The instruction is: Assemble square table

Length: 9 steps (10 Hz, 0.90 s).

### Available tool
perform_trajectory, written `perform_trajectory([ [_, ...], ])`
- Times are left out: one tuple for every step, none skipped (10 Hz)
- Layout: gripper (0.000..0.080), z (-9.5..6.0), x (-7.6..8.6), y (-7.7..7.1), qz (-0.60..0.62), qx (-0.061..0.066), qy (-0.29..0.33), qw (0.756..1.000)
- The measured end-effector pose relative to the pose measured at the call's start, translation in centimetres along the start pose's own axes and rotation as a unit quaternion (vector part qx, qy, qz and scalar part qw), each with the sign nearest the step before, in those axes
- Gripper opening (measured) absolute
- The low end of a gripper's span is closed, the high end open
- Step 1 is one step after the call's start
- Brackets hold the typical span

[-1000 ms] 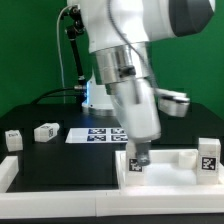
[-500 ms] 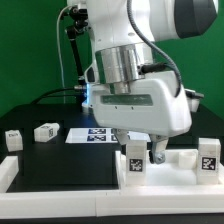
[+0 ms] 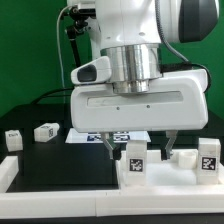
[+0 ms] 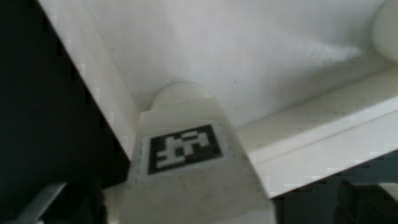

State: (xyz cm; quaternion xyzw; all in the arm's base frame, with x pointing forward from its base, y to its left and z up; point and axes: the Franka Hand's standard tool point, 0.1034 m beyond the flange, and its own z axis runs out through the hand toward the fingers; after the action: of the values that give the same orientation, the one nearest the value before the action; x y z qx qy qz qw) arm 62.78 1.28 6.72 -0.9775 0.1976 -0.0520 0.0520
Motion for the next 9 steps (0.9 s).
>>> perform_trajectory([
  [0.0619,0.00,0.00,0.00,0.007,0.000,0.000,1.000],
  [0.0439,0.01,0.00,0.03,0.030,0.000,0.000,1.000],
  [0.0439,0.02,0.07,0.55,0.080,-0.002,-0.001,0.997],
  [0.0292,0.04,0.06,0.67,0.108,-0.003,-0.001,0.994],
  [0.0292,0.04,0.07,0.70,0.131,-0.003,-0.001,0.991],
  [0.0292,0.01,0.09,0.78,0.191,-0.003,-0.004,0.982],
  [0.0292,0.05,0.05,0.76,0.246,-0.006,-0.013,0.969],
  [0.0292,0.08,0.07,0.69,0.311,-0.011,-0.022,0.950],
  [0.0292,0.12,0.06,0.62,0.397,-0.014,-0.030,0.917],
])
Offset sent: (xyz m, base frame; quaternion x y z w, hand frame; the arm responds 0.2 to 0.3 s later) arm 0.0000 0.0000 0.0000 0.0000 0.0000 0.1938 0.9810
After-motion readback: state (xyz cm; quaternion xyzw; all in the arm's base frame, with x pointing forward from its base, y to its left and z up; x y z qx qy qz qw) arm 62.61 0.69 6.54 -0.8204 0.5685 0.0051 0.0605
